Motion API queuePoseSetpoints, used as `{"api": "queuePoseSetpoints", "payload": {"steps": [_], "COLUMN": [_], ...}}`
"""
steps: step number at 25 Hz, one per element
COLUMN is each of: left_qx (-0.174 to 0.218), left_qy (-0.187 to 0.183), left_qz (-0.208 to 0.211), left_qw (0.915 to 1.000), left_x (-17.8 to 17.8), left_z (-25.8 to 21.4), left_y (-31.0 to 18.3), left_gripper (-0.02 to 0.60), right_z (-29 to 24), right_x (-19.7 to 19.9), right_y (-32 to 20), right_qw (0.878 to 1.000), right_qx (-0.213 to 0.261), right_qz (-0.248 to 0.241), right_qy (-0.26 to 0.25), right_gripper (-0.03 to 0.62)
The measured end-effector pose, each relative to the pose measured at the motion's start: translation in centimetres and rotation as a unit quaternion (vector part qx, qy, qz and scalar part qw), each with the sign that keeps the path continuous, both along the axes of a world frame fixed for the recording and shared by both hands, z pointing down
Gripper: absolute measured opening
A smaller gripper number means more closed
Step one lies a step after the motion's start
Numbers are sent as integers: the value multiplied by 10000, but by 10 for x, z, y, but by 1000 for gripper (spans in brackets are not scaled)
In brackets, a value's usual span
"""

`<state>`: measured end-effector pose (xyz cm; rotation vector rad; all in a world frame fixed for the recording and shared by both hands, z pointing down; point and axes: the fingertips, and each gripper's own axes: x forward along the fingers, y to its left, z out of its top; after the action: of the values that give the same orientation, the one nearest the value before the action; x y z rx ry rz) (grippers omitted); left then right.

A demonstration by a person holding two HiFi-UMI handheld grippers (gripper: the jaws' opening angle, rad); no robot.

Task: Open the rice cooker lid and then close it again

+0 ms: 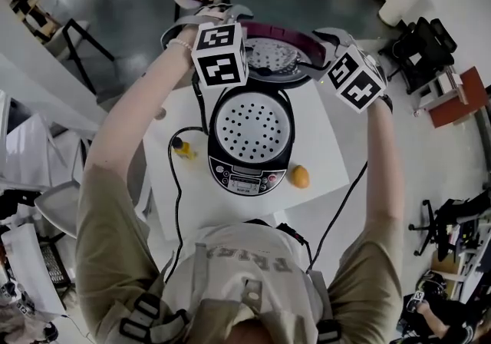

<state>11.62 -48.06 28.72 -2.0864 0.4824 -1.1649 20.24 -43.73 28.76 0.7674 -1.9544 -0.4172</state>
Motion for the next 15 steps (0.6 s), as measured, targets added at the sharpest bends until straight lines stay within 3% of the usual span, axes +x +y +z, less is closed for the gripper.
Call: {"api": "queuePoseSetpoints", "payload": {"steps": [6,11,15], "left_qx": [-144,-476,-493], "left_qy": [-345,-513,-583], "left_qz": [-85,-52,-63], "left_qw": [9993,9975,9971], "left_x": [-5,-4,-4], "left_z": [12,26,29], "left_y": [-12,-9,-11], "left_gripper": [316,324,330], "right_z": [11,17,21], "right_x": [4,5,6], "right_y": [-5,-6,-9], "right_qw": [9994,9979,9976], "right_qx": [-275,-404,-445], "right_qz": [-128,-222,-218], "right_qy": [189,446,486], "right_gripper": [324,324,324]}}
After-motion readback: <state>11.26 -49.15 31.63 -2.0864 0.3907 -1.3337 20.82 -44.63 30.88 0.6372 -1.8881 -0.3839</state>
